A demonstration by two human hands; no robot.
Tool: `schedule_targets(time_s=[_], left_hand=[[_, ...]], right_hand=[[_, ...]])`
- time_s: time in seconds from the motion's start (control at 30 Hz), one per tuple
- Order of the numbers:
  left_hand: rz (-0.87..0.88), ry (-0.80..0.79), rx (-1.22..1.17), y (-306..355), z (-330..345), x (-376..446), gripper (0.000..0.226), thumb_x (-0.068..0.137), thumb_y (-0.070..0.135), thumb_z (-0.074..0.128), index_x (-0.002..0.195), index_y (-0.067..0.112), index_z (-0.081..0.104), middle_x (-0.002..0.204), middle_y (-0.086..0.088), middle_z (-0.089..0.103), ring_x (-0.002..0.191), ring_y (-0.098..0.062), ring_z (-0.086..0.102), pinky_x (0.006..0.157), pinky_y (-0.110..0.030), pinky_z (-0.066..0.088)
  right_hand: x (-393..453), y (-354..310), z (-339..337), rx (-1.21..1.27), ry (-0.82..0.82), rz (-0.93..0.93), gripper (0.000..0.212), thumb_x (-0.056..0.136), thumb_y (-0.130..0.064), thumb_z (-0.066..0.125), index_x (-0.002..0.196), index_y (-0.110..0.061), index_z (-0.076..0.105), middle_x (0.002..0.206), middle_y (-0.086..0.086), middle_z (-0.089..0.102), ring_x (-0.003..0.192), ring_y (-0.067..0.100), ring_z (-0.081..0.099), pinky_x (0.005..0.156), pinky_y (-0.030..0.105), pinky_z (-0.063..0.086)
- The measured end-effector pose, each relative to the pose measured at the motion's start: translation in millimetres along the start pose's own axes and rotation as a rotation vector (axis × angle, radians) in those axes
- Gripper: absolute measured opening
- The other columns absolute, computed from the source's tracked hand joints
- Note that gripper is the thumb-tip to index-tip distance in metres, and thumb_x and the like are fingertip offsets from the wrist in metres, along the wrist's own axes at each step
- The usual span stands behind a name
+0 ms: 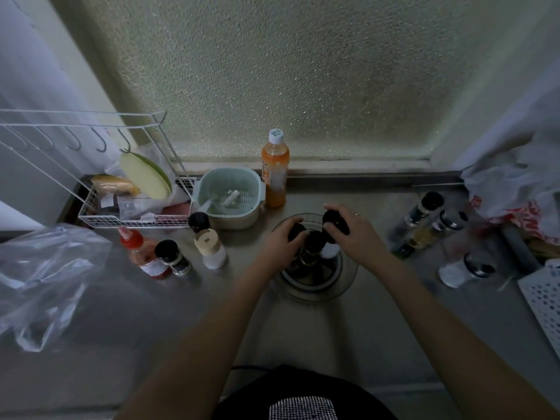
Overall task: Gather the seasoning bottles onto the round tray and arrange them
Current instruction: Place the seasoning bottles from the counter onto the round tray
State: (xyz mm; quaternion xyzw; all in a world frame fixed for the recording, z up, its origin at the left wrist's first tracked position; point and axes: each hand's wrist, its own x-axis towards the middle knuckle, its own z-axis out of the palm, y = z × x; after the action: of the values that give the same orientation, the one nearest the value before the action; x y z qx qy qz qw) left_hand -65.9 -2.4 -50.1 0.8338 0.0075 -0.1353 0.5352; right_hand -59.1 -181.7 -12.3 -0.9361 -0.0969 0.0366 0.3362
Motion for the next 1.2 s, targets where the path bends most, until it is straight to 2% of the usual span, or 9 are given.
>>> schedule_targets(time_s=[0.13,0.27,0.33,0.43,0.57,0.7,0.87,1.07,1.2], left_hand=[[-0.004,0.004,0.018,-2.2,0.3,0.6,0.039,0.092,0.035,0.054,0.129,0.031,0.047,0.127,-0.010,0.057,0.109,-0.024,0.057,0.093,-0.043,0.051],[-0.009,-0.019,0.019,-0.1,-2.0,-1.2,0.043,0.093,0.034,0.052,0.135,0.030,0.043,0.130,-0.010,0.054,0.111,-0.025,0.056,0.084,-0.030,0.050],[0.022,-0.035,0.113,-0.7,-5.3,-1.2,0.047,0.093,0.036,0.051,0.138,0.030,0.039,0.133,-0.010,0.053,0.117,-0.025,0.054,0.092,-0.032,0.047],[0.071,-0.034,0.290,-1.3,-19.3,-4.5,0.047,0.095,0.037,0.046,0.141,0.029,0.036,0.137,-0.010,0.049,0.123,-0.026,0.048,0.100,-0.038,0.041],[0.208,0.411,0.673,-15.3,-51.6,-25.7,0.028,0.090,0.022,0.051,0.117,0.016,0.057,0.115,-0.010,0.062,0.107,-0.030,0.054,0.093,-0.042,0.040],[0.056,0.658,0.820,-39.9,-68.6,-41.4,0.038,0.072,0.009,0.061,0.110,0.008,0.057,0.111,-0.016,0.061,0.107,-0.037,0.051,0.097,-0.053,0.034],[-0.156,0.523,0.691,-62.6,-71.3,-47.1,0.056,0.074,0.005,0.056,0.128,0.004,0.042,0.132,-0.019,0.043,0.123,-0.045,0.034,0.104,-0.057,0.030],[-0.148,0.532,0.690,-60.5,-78.1,-47.1,0.020,0.078,0.004,0.055,0.097,-0.004,0.054,0.101,-0.030,0.056,0.094,-0.045,0.050,0.085,-0.051,0.035],[-0.126,0.529,0.575,-57.6,-81.0,-47.6,0.034,0.077,0.029,0.061,0.094,0.002,0.053,0.097,-0.022,0.058,0.094,-0.042,0.051,0.078,-0.044,0.036]], right_hand=[[-4.0,40.1,-28.9,-0.398,0.312,0.197,0.040,0.088,-0.023,0.052,0.128,-0.020,0.051,0.142,0.012,0.047,0.128,0.035,0.044,0.104,0.051,0.036],[-31.6,83.5,-37.8,-0.469,0.149,0.562,0.044,0.084,-0.011,0.056,0.128,-0.011,0.049,0.144,0.022,0.035,0.124,0.045,0.038,0.101,0.051,0.036],[-42.4,89.9,-35.9,-0.389,0.134,0.554,0.032,0.086,-0.002,0.050,0.118,0.002,0.052,0.133,0.029,0.040,0.111,0.044,0.046,0.086,0.039,0.038],[-45.2,82.5,-37.6,-0.325,0.222,0.495,0.025,0.085,0.006,0.046,0.108,0.006,0.056,0.116,0.034,0.048,0.098,0.044,0.050,0.074,0.036,0.034],[-42.4,52.0,-35.1,-0.291,0.288,0.359,0.025,0.082,-0.003,0.058,0.107,-0.003,0.057,0.113,0.027,0.051,0.096,0.040,0.053,0.074,0.034,0.037],[-35.1,20.7,-21.3,-0.204,0.194,0.242,0.030,0.080,-0.006,0.061,0.109,-0.009,0.056,0.114,0.019,0.050,0.095,0.035,0.054,0.075,0.031,0.039],[-35.9,11.1,2.0,-0.172,0.052,0.254,0.040,0.083,-0.004,0.059,0.120,-0.008,0.045,0.113,0.021,0.054,0.099,0.037,0.054,0.073,0.033,0.038],[-37.0,13.5,5.4,-0.142,0.088,0.241,0.038,0.084,-0.007,0.060,0.120,-0.009,0.049,0.109,0.022,0.062,0.097,0.038,0.057,0.073,0.037,0.043],[-36.5,13.5,3.4,-0.123,0.107,0.252,0.053,0.085,-0.015,0.063,0.134,-0.015,0.041,0.114,0.022,0.058,0.101,0.037,0.055,0.077,0.039,0.045]])
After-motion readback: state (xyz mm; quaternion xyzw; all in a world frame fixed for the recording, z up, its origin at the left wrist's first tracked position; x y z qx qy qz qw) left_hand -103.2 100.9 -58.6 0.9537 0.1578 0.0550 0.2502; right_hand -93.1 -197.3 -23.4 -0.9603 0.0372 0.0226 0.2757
